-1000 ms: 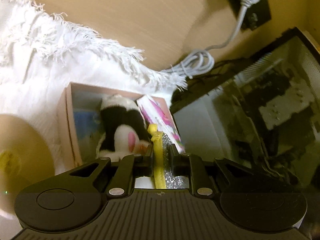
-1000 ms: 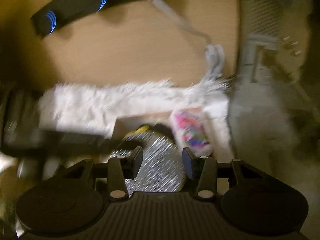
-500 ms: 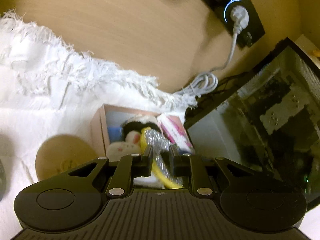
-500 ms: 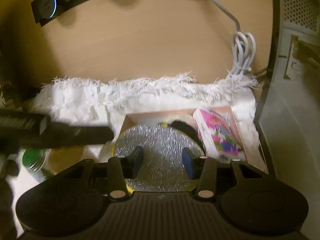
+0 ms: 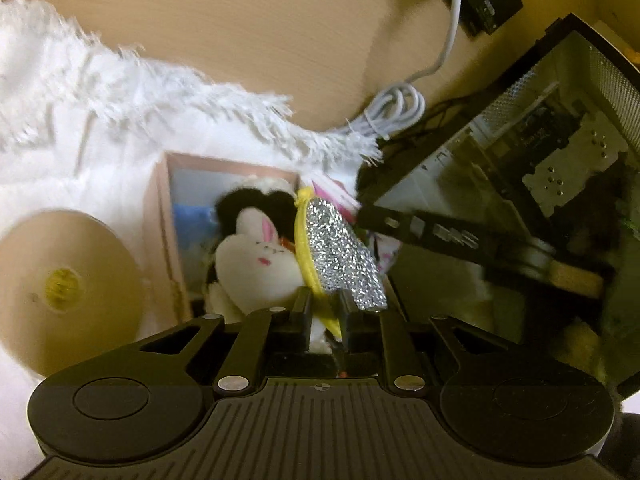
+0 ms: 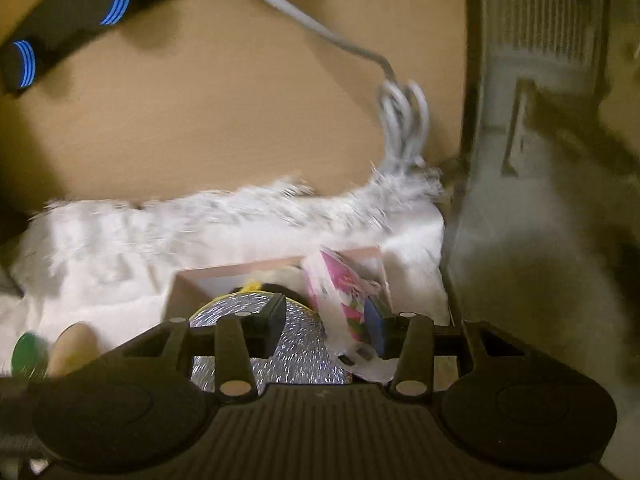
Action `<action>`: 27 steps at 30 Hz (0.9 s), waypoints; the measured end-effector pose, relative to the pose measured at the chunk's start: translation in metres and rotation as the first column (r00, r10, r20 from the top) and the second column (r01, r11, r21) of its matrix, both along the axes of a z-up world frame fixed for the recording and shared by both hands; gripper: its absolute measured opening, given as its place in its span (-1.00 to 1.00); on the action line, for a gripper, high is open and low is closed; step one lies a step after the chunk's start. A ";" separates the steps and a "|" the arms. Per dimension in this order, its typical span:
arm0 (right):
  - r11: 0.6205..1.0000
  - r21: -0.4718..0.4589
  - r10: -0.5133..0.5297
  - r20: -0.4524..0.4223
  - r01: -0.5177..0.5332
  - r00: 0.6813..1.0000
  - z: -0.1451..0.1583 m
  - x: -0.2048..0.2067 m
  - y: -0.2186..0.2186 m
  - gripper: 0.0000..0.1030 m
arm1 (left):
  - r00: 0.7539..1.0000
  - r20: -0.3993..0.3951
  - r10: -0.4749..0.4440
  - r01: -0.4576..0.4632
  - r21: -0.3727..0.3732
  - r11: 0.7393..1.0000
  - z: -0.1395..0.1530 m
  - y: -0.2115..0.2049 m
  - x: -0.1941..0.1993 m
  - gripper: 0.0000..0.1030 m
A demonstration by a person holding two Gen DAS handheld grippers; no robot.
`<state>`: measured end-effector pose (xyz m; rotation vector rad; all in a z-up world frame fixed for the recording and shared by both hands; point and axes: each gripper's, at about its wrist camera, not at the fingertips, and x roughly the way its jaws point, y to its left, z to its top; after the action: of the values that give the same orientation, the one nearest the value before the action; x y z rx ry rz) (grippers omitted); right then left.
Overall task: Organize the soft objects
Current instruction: 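Lower the Kleenex pack into the pink box with the right tool while the left tool lowers the sponge in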
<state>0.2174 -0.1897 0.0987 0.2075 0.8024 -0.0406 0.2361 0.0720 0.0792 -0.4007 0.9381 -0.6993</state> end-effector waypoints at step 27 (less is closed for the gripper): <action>0.999 0.053 0.000 -0.024 0.001 1.000 -0.009 -0.030 -0.004 -0.14 | 0.987 0.150 0.057 -0.050 -0.053 0.997 0.038 0.004 -0.009 -0.69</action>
<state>0.1877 -0.1935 0.0901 0.2577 0.8276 -0.0226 0.2269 0.0762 0.1170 -0.4087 0.7651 -0.6948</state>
